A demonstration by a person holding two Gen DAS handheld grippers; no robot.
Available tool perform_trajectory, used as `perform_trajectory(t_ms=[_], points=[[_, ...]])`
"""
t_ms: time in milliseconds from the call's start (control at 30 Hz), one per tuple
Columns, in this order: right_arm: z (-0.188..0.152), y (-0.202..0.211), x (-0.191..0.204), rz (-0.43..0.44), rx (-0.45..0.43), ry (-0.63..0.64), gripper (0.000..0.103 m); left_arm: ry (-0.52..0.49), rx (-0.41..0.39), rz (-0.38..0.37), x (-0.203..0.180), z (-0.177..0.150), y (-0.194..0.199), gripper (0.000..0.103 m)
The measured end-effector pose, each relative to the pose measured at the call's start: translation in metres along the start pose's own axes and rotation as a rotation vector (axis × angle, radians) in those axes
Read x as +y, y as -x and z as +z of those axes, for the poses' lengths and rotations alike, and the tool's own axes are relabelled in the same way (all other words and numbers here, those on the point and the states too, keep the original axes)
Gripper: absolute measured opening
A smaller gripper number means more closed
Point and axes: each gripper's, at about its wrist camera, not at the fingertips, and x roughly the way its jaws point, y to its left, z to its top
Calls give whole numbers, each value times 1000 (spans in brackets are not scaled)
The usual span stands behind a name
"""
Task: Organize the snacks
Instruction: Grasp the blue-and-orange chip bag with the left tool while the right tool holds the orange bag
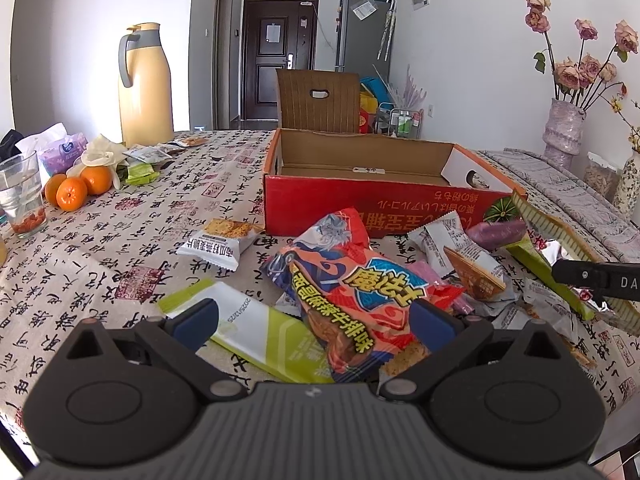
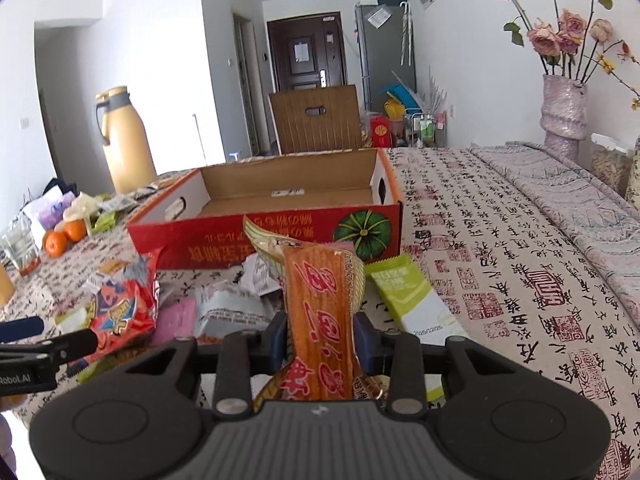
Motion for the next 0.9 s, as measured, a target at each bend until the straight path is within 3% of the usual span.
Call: perform_trajectory(t_ms=[333, 633, 900], points=[[-2, 0, -4, 2, -21, -19, 34, -13, 21, 24, -11, 25, -11, 103], [-2, -4, -12, 8, -25, -45, 34, 46, 155, 56, -19, 49, -50, 103], [-4, -9, -17, 28, -20, -62, 34, 102, 245, 102, -24, 45, -73, 103]])
